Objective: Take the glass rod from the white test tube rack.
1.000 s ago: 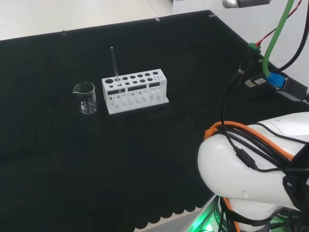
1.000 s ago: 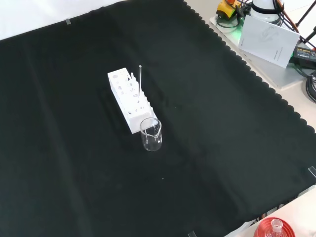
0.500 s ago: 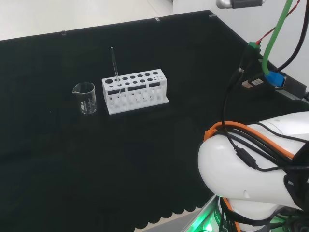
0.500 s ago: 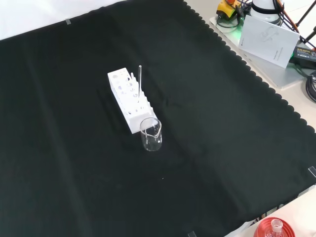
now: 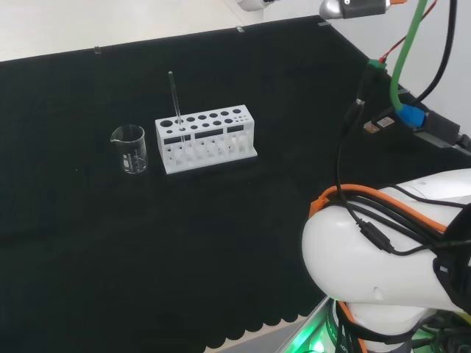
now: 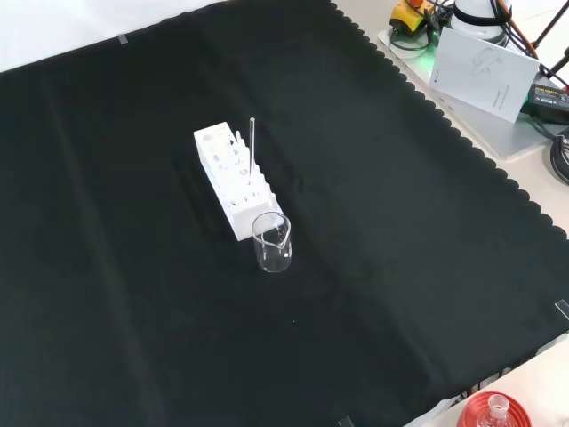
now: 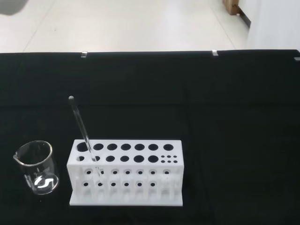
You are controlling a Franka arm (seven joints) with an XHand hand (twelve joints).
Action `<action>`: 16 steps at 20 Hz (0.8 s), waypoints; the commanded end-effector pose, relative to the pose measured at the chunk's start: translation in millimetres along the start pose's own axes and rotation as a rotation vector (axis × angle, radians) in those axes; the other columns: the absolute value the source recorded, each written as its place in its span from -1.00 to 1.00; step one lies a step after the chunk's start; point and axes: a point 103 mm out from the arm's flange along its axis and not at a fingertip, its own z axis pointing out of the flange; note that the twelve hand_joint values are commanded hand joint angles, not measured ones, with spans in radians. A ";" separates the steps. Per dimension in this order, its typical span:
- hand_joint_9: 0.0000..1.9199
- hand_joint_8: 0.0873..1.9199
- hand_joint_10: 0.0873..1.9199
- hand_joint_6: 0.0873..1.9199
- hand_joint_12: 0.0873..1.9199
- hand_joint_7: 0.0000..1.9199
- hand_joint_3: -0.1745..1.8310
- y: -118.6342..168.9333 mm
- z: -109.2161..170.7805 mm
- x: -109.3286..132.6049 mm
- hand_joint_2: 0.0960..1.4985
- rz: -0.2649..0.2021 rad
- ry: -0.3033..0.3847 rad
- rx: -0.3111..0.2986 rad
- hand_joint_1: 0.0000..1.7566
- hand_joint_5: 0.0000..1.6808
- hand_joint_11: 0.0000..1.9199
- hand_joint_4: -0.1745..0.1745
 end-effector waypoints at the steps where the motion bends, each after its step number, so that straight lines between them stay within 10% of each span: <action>1: -1.00 -1.00 -0.12 -1.00 0.52 -0.91 -0.68 23.3 16.1 11.1 -0.13 -0.061 -0.016 0.022 -0.27 -0.93 -1.00 0.68; 16: -0.83 -0.39 -0.01 -1.00 0.50 -1.00 -0.68 84.0 58.1 44.8 -0.13 -0.138 -0.001 0.130 -0.24 -0.86 -0.80 0.52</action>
